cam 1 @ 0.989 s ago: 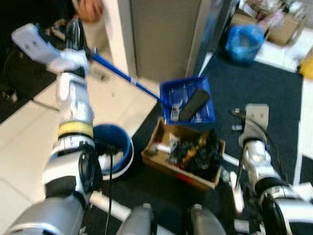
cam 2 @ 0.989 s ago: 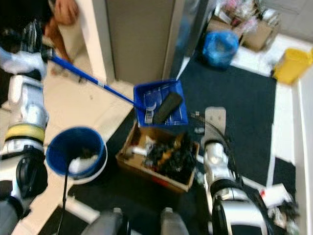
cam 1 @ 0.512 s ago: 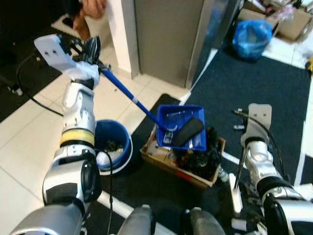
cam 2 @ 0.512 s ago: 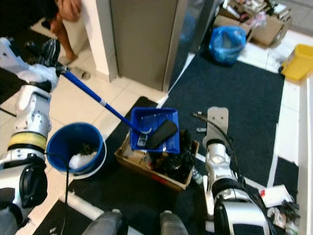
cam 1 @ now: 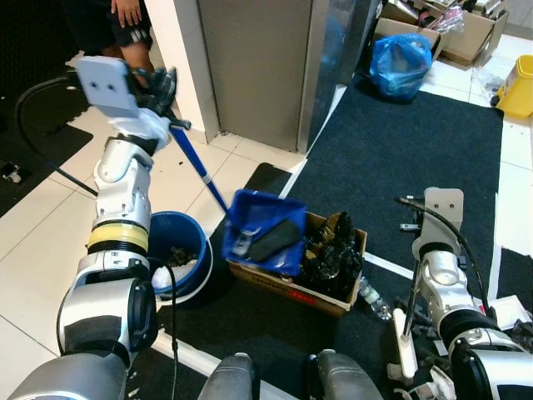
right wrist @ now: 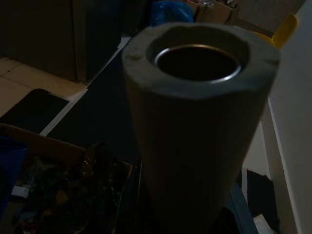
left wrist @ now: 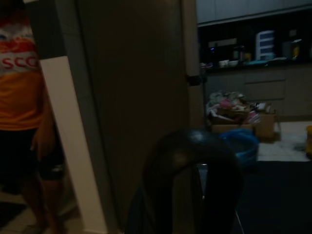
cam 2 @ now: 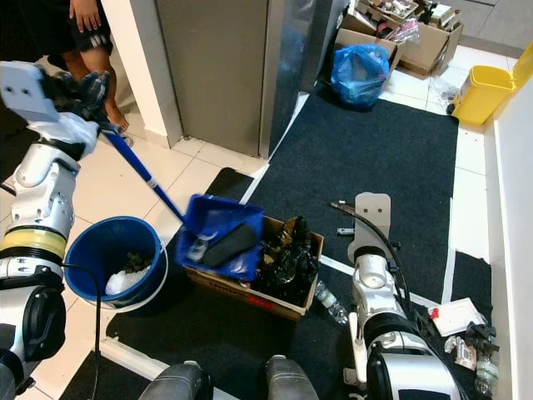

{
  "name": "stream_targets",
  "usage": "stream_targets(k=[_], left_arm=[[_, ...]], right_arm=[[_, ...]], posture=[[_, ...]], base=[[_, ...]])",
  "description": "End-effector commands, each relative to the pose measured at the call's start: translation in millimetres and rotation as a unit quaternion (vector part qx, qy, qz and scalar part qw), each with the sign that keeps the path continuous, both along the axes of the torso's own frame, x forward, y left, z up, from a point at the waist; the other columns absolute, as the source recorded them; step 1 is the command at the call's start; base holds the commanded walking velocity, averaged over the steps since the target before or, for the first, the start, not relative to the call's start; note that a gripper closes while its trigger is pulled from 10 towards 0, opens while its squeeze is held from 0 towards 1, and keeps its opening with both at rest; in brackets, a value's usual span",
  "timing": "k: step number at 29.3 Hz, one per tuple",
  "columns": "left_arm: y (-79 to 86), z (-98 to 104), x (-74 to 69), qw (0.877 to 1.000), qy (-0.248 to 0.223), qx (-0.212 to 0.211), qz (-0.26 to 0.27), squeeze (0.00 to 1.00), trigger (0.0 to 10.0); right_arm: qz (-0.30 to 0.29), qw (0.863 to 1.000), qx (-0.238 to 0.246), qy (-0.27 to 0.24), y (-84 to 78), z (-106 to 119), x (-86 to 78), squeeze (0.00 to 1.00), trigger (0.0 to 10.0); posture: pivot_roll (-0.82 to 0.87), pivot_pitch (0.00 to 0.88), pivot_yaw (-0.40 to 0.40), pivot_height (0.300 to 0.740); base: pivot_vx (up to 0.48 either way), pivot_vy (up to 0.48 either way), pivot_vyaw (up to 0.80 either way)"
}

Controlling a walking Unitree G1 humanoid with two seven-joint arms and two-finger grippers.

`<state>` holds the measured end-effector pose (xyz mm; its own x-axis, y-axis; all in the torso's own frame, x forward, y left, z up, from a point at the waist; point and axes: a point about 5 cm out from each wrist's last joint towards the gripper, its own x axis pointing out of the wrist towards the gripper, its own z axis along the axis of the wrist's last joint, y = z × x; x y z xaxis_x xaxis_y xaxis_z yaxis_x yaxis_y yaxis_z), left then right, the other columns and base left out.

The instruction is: Sweep floor

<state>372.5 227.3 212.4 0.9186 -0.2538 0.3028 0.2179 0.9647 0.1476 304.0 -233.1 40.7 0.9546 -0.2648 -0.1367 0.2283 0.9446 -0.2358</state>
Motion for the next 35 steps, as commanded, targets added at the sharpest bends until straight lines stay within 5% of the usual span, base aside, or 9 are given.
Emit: stream_targets(k=[1, 16, 30, 35], left_arm=[[3.3, 17.8, -3.4, 0.998, -0.056, 0.035, 0.012, 0.00, 10.0], [-9.2, 39.8, -2.0, 0.986, -0.132, 0.098, 0.041, 0.00, 10.0], [-51.6, 51.1, 1.8, 0.981, -0.182, 0.069, -0.018, 0.00, 10.0], [-55.4, 51.4, 3.5, 0.981, -0.185, 0.062, -0.018, 0.00, 10.0]], right_arm=[[0.005, 1.000, -0.011, -0.014, -2.0, 4.8, 0.7, 0.00, 10.0], [0.003, 1.000, -0.010, -0.019, -2.9, 3.4, -3.1, 0.00, 10.0], [-0.001, 1.000, -0.007, -0.020, -3.4, -2.6, -12.4, 0.00, 10.0], [-0.001, 1.000, -0.009, -0.021, -4.6, -3.8, -15.6, 0.00, 10.0]], posture=[[0.12, 0.107, -0.007, 0.740], [0.10, 0.114, 0.001, 0.740], [0.08, 0.154, 0.018, 0.740], [0.07, 0.169, 0.020, 0.740]], base=[[0.000, 0.000, 0.00], [0.000, 0.000, 0.00], [0.000, 0.000, 0.00], [0.000, 0.000, 0.00]])
